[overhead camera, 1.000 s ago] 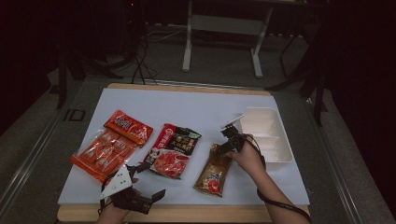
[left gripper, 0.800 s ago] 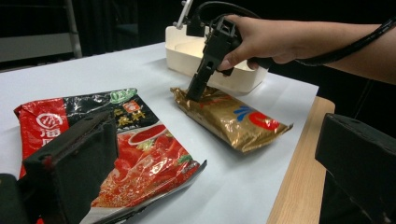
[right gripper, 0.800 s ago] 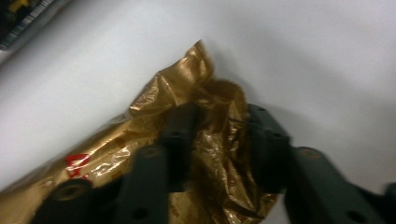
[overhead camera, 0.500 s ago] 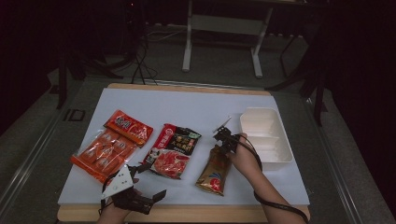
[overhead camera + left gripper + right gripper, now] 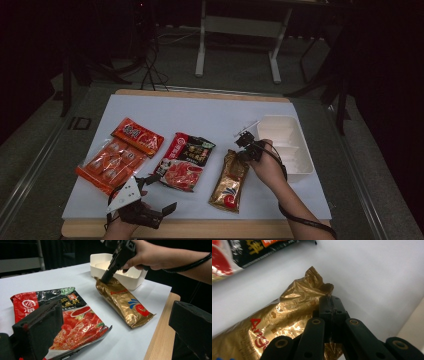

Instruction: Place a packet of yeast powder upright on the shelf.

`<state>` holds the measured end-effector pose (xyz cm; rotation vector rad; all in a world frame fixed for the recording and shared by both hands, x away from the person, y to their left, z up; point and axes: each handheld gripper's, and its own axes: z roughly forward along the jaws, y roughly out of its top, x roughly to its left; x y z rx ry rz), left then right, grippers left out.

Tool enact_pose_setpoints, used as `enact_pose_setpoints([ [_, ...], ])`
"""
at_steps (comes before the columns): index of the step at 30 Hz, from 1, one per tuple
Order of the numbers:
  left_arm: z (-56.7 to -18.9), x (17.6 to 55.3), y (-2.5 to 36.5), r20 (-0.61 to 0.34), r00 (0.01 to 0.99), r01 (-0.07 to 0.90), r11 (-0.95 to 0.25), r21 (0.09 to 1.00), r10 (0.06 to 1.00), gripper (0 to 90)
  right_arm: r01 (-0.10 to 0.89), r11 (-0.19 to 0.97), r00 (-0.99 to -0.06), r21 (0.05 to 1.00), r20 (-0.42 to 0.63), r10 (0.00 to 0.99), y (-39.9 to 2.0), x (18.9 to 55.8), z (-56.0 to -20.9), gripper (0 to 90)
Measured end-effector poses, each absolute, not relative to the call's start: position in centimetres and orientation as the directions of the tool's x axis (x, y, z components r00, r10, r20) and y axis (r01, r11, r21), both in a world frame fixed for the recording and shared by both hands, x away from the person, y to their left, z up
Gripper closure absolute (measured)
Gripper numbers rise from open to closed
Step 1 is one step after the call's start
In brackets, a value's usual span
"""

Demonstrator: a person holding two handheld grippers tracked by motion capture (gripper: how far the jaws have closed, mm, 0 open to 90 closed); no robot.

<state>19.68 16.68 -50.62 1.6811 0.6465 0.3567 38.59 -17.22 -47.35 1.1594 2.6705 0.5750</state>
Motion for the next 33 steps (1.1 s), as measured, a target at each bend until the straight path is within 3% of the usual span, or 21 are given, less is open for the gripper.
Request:
enact_pose_setpoints([
  [6,-50.7,19.7,16.7,-0.116,0.796,0.221,-0.107,0.969,0.595,0.0,0.646,0.582,-0.691,0.494,0.053,0.721,-18.2,38.0,-45.4,90.0],
  [17,-50.7,19.7,16.6,-0.118,0.795,0.224,-0.108,0.969,0.595,0.0,0.527,0.61,-0.775,0.592,0.039,0.631,-17.2,35.0,-41.2,90.0],
  [33,-50.7,19.8,16.6,-0.118,0.794,0.226,-0.11,0.968,0.596,0.0,0.424,0.627,-0.86,0.654,0.073,0.506,-16.5,31.1,-37.5,90.0],
])
